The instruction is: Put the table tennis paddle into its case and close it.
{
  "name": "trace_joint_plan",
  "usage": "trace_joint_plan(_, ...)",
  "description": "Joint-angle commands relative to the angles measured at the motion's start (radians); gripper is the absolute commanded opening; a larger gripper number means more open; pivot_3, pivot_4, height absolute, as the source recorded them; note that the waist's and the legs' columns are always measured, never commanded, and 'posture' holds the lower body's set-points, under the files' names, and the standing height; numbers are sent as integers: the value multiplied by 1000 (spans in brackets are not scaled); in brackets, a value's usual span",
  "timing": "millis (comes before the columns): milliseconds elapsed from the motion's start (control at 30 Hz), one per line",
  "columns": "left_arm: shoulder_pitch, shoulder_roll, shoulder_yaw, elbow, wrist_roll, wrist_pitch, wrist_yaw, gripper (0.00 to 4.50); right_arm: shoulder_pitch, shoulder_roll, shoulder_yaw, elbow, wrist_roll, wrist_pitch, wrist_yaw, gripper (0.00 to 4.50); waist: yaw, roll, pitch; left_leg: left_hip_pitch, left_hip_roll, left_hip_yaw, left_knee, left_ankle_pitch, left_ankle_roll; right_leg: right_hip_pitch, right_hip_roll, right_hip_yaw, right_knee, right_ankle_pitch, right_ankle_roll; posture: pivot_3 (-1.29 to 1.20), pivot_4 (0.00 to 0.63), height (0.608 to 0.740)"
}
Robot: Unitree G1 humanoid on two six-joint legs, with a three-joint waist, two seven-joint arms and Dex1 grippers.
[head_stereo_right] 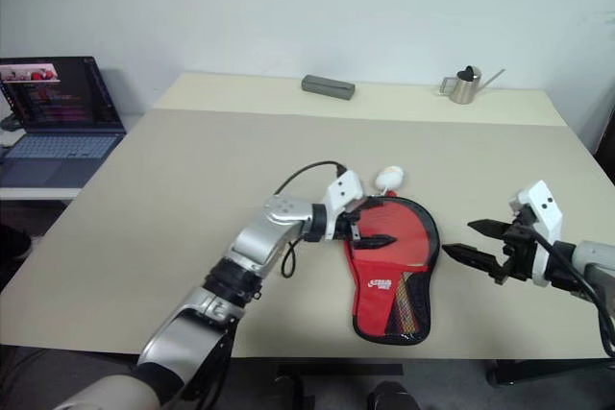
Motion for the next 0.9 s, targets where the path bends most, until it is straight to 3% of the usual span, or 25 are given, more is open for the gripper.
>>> trace_joint_plan(33,-16,-31,-20,88,34,-99,4,4488,-6,-3,-37,-34,32,-15,-12,4500,0,0,0,0,0,0,0,0,0,0,0,0,0,0,0,0,150,740)
trace_joint_plan(467,14,-104,-9,455,111,-349,54,4488,-121,12,-12,-7,93,7,-88,4500,1,4,-3,2,-1,0,1,0,0,3,0,-1,0,-1,1,0,150,740)
trace_joint_plan(700,19,-109,5,486,118,-376,54,4488,-468,106,95,195,72,64,-237,4500,-5,9,-8,4,-1,0,2,1,2,4,-1,1,0,2,4,0,150,740)
trace_joint_plan(900,17,-112,11,492,125,-382,58,4488,-735,240,222,478,-55,81,-374,4500,-2,12,-11,4,0,1,2,2,3,3,-1,2,0,4,-1,0,150,740)
